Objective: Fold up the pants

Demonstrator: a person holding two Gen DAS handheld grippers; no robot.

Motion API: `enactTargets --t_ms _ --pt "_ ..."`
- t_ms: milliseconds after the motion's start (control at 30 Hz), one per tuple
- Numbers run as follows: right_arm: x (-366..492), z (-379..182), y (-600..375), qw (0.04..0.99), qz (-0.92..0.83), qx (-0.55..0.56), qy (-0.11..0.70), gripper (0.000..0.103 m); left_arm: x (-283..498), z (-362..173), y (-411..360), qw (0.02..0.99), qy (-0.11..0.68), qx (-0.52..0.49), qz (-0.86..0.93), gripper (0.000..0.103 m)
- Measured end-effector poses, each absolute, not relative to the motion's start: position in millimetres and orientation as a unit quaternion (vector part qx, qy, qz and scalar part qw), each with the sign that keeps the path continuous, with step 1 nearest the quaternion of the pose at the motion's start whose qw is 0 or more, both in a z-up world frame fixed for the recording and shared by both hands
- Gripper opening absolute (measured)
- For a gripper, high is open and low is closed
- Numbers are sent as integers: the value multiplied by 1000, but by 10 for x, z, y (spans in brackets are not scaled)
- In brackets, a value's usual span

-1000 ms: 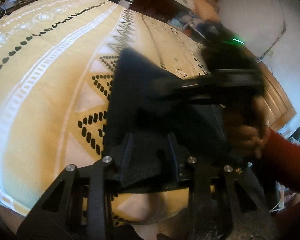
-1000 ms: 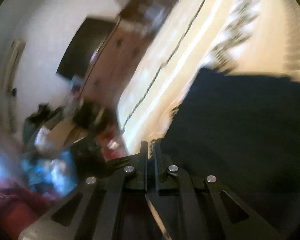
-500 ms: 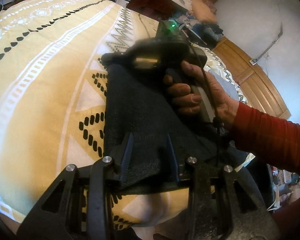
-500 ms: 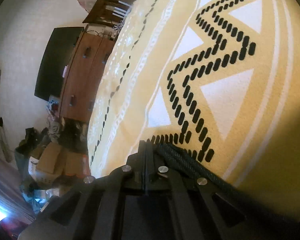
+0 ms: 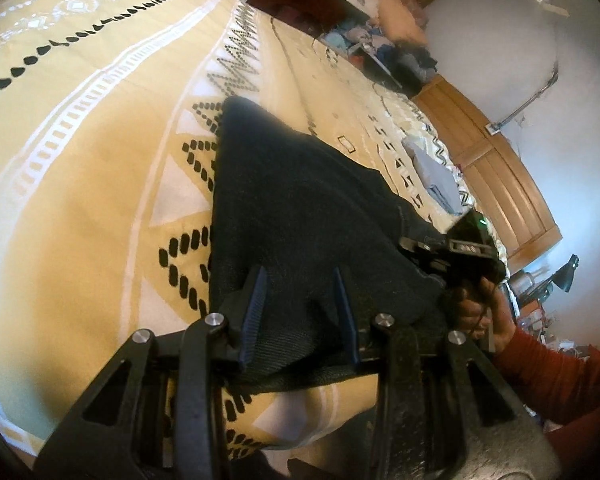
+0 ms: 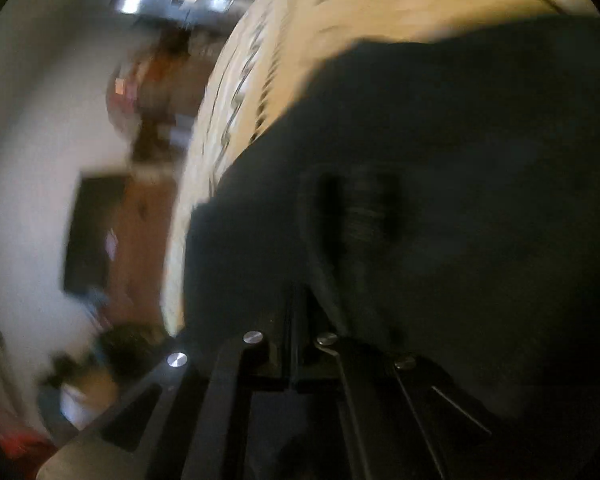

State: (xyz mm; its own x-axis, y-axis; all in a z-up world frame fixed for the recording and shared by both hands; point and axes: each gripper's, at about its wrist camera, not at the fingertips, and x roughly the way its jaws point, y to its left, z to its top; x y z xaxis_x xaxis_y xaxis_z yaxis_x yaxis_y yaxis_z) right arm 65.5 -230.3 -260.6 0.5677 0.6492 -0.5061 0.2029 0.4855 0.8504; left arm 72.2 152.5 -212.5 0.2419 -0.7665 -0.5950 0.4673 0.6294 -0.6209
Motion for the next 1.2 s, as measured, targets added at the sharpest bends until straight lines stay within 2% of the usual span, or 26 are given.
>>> enactTargets --t_ms 100,133,167,200,233,300,333,400,567,600,733,1200 --pt "408 -2316 -2134 788 98 403 455 0 808 -1968 1531 787 464 -135 -384 40" --pt "312 -2118 -1978 818 72 342 457 6 843 -1926 1545 794 459 -130 -376 51" --pt "243 -1962 -1806 839 59 287 459 13 880 -1862 1579 810 449 -118 -357 59" --pt "140 -1782 -1515 863 46 205 460 25 911 -1813 1603 825 440 -106 -338 71" --pt "46 -1662 -1261 881 34 135 453 41 948 -1772 1612 838 433 -89 -322 74" --pt "-215 -1505 -562 911 13 -54 408 55 1042 -1760 1543 849 434 -39 -298 75" --pt "-299 -1496 -320 912 15 -113 394 60 1087 -1790 1507 846 443 -26 -295 75" --pt "-458 -1615 243 901 36 -232 366 59 1133 -1864 1435 835 459 -15 -304 75" --pt "-487 -1950 928 873 43 -360 326 55 1119 -1999 1315 828 469 13 -306 75" --pt "-473 -2021 966 872 41 -363 326 52 1093 -1991 1298 831 465 19 -306 75" --pt "-341 -2100 1053 862 37 -385 327 52 1077 -1976 1258 840 455 36 -294 76" --pt "89 -2098 968 866 31 -350 357 43 1151 -2013 1099 858 439 66 -259 85"
